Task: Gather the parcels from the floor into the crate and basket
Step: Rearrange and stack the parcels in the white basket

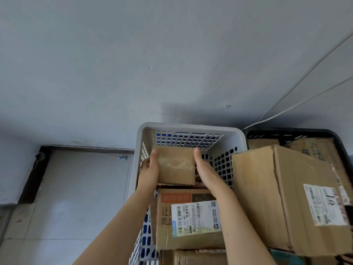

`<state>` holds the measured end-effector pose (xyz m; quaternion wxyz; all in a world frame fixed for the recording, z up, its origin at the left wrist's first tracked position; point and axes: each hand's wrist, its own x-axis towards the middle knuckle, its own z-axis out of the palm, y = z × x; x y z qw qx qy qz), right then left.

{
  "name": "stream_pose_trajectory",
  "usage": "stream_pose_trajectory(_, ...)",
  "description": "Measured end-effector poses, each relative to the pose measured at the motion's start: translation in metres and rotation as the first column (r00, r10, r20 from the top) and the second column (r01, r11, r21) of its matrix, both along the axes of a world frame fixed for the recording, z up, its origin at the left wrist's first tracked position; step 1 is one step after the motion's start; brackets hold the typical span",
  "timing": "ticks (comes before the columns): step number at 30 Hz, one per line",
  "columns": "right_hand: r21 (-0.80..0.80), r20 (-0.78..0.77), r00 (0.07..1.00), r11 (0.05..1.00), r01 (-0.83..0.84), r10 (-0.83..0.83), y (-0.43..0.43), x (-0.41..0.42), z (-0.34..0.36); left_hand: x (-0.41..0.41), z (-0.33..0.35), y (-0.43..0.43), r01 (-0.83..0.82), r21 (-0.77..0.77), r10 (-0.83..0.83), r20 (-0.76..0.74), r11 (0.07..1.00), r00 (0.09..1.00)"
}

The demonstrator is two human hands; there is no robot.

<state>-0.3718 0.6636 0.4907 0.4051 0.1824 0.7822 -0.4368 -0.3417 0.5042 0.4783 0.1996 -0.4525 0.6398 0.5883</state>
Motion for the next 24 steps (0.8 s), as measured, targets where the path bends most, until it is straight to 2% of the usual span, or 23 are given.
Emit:
stream_pose_trajectory(2, 0.107, 0.01, 0.99, 0.985, -0.138, 0.138, -0.003, 0.005, 0.006, 0.001, 0.002, -0.001, 0.028, -0.032, -0.028, -0.018, 0.999, 0.999)
stream_pose_trajectory(5, 0.212, 0.046, 0.973, 0.949, -0.233, 0.228, -0.006, 0.004, 0.007, 0.0, 0.005, -0.001, 0.087, -0.042, -0.087, 0.011, 0.995, 0.996)
stream_pose_trajectory(9, 0.219, 0.162, 0.944, 0.922, -0.319, 0.288, -0.002, 0.005, 0.008, 0.002, 0.003, -0.003, 0.085, -0.001, -0.085, -0.023, 0.996, 0.996)
stream_pose_trajectory(12, 0.232, 0.11, 0.952, 0.924, -0.305, 0.287, -0.004, 0.001, 0.013, 0.008, -0.002, -0.003, 0.131, -0.045, -0.133, -0.061, 0.99, 0.989)
stream_pose_trajectory(14, 0.214, 0.059, 0.962, 0.938, -0.274, 0.268, -0.004, 0.0, 0.017, 0.01, -0.005, -0.003, 0.117, -0.03, -0.118, -0.033, 0.993, 0.993)
stream_pose_trajectory(17, 0.172, 0.084, 0.967, 0.952, -0.252, 0.241, -0.001, 0.0, 0.018, 0.009, -0.011, -0.002, 0.059, 0.001, -0.059, 0.024, 0.998, 0.998)
stream_pose_trajectory(20, 0.19, 0.183, 0.915, 0.901, -0.391, 0.359, -0.002, 0.004, 0.011, 0.012, -0.014, 0.002, 0.072, -0.015, -0.071, 0.058, 0.997, 0.996)
stream_pose_trajectory(24, 0.192, 0.239, 0.826, 0.809, -0.555, 0.51, 0.001, 0.005, 0.008, 0.016, -0.017, -0.001, 0.122, -0.063, -0.129, -0.106, 0.99, 0.986)
